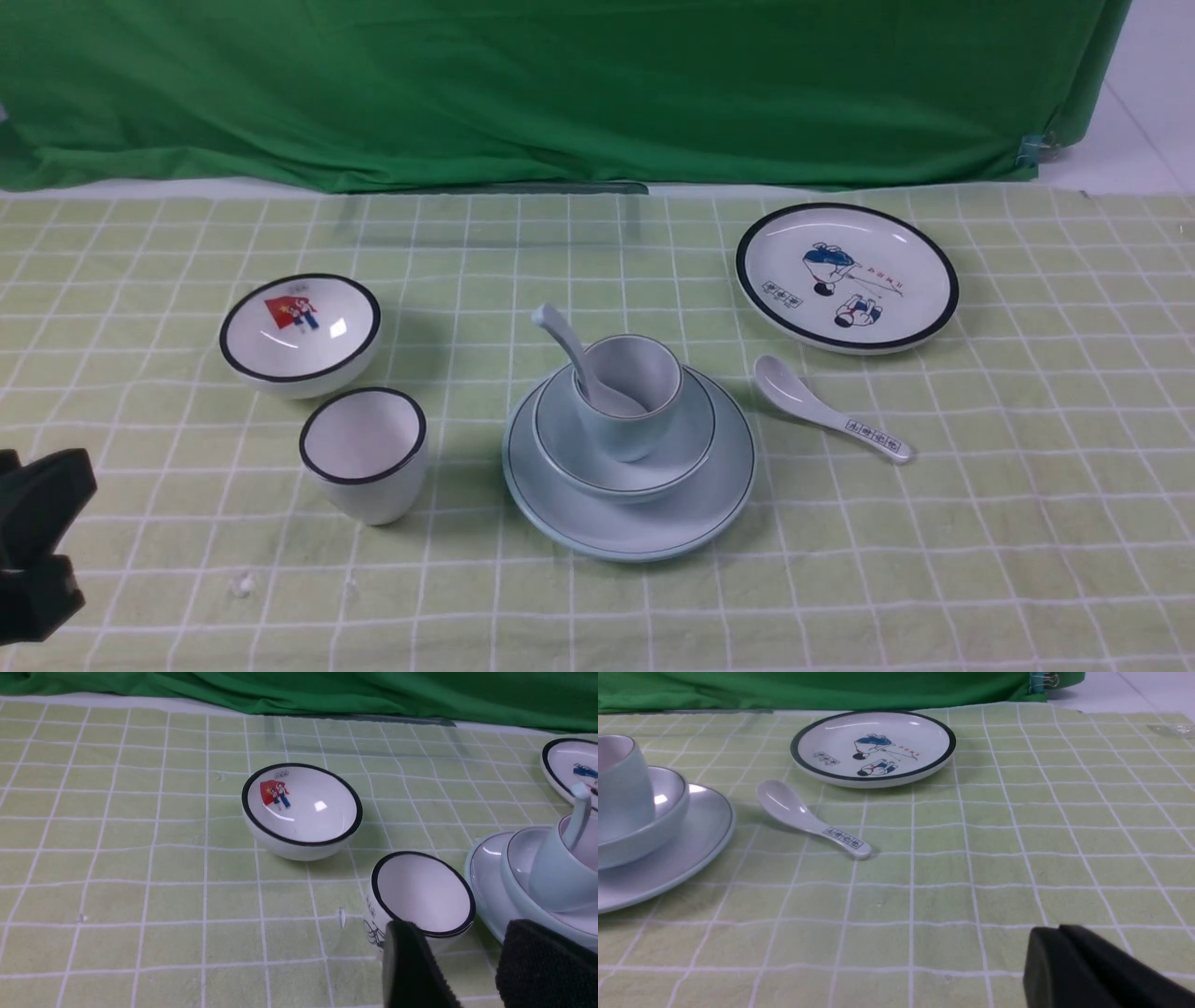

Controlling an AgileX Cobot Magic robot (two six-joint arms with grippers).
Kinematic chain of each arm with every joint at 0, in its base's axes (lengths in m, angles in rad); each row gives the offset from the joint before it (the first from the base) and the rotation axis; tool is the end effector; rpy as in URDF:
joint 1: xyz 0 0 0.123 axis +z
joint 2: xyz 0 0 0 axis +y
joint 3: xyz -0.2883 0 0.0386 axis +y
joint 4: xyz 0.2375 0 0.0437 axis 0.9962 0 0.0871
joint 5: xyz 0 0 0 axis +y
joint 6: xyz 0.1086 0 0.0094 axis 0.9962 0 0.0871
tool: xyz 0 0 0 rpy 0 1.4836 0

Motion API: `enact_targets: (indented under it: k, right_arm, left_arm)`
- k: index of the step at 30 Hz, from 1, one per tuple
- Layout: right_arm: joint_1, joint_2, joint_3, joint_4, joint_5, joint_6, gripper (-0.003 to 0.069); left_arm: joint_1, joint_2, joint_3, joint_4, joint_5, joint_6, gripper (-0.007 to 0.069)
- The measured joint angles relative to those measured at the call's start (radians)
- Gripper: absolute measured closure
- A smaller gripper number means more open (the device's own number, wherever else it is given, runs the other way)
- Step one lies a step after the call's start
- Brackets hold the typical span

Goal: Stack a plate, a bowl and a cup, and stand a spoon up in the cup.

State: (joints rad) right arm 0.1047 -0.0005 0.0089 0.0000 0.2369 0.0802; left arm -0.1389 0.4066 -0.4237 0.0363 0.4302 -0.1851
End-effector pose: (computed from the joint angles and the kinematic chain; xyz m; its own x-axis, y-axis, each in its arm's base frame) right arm 0.0569 0.0060 0.1859 -0.1645 0.0633 -0.9844 -0.0916 0.9926 0.0791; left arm 0.0898 -0.0109 0.2853 -0.3320 -0.1066 -0.9372 0.0748 0.9875 -0.1388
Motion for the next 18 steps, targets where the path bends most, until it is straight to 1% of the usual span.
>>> enact_targets:
  k: [3,4,6,9,10,15,18]
  right_arm:
    - [0.0,0.0,0.0,0.0,0.001,0.0,0.061]
    - [0.0,0.0,0.0,0.0,0.001,0.0,0.0604]
    - [0.0,0.0,0.0,0.0,0.001,0.0,0.0599]
    - [0.0,0.0,0.0,0.0,0.001,0.0,0.0593]
    - [0.0,0.0,0.0,0.0,0.001,0.0,0.0589]
    - [0.0,0.0,0.0,0.0,0.003,0.0,0.0575]
    - [0.0,0.0,0.0,0.0,0.002,0.0,0.057]
  left_arm:
    - [0.0,-0.066,0.035,0.0,-0.034,0.0,0.0387]
    - [0.001,-0.141,0.074,0.004,-0.079,0.0,0.0385]
    - [0.001,-0.235,0.13,0.022,-0.111,0.0,0.0385]
    - [0.001,-0.33,0.196,0.049,-0.122,-0.004,0.0383]
    - [0.006,-0.379,0.251,0.052,-0.132,-0.005,0.0383]
    - [0.071,-0.405,0.417,0.055,-0.222,-0.007,0.0383]
    - [0.084,-0.405,0.425,0.014,-0.191,0.015,0.0403]
